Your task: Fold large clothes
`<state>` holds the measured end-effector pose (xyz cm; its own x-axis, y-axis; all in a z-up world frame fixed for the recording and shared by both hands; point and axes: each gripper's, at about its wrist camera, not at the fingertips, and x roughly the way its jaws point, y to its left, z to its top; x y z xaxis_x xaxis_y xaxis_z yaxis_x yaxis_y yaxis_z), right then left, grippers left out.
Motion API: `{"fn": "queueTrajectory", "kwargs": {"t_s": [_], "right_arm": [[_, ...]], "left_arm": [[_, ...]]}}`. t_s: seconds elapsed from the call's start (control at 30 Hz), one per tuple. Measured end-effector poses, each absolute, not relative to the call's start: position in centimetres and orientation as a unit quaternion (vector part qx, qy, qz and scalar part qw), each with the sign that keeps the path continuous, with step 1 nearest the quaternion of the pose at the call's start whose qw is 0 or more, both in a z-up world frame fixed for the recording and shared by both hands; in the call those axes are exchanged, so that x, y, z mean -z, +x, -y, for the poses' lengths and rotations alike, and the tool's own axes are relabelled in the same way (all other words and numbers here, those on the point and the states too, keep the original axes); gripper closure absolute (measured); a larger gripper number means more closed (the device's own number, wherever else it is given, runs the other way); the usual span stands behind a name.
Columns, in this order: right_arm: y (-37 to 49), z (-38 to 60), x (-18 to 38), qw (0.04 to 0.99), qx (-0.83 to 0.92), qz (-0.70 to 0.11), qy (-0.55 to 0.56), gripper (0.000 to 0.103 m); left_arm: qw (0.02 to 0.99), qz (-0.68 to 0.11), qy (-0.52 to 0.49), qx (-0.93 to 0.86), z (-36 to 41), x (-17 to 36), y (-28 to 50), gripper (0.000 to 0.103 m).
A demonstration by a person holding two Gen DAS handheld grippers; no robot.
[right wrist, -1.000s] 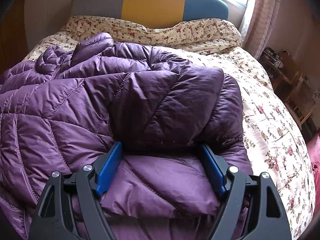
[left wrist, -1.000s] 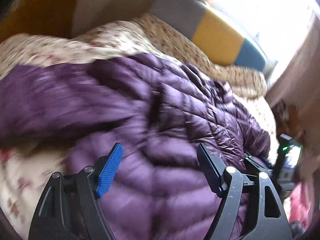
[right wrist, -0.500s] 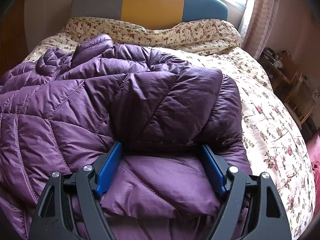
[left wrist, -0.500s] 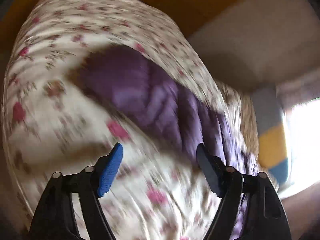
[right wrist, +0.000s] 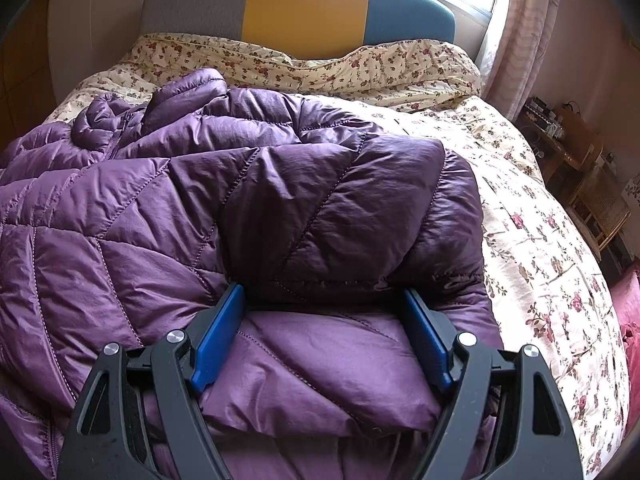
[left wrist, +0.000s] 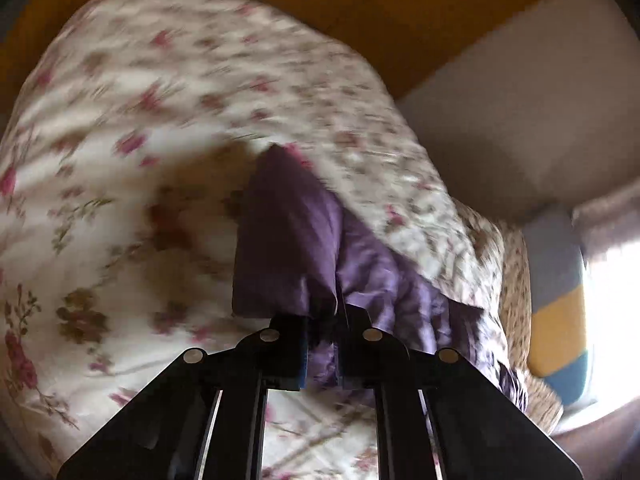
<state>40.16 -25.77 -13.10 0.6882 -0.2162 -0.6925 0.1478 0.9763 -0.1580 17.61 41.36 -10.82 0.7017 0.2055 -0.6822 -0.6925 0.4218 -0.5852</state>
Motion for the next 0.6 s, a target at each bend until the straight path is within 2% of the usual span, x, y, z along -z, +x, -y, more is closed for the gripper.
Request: {"fn": "queueTrajectory", "kwargs": {"t_s": [0.13,0.3,0.6], "right_arm": [[40.2,25.6,13.2,0.918,0.099,-0.382,-0.045,0.025],[40.2,25.7,13.2,0.918,0.099,-0.382,-0.043,0.025],[40.3,25.6,13.2,0.918,0.099,-0.382,-0.039,0.025]], "left_arm": [[0.832,-0.267,-0.424,-0.24,-38.5,8.4,20.4,0.093],[0.875,-0.275,-0.373,-0.141,-31.3,5.2,25.3,0.096],[0.888,-0.326,-0.322,0.034,-15.6,4.8,33.2,0.097]]}}
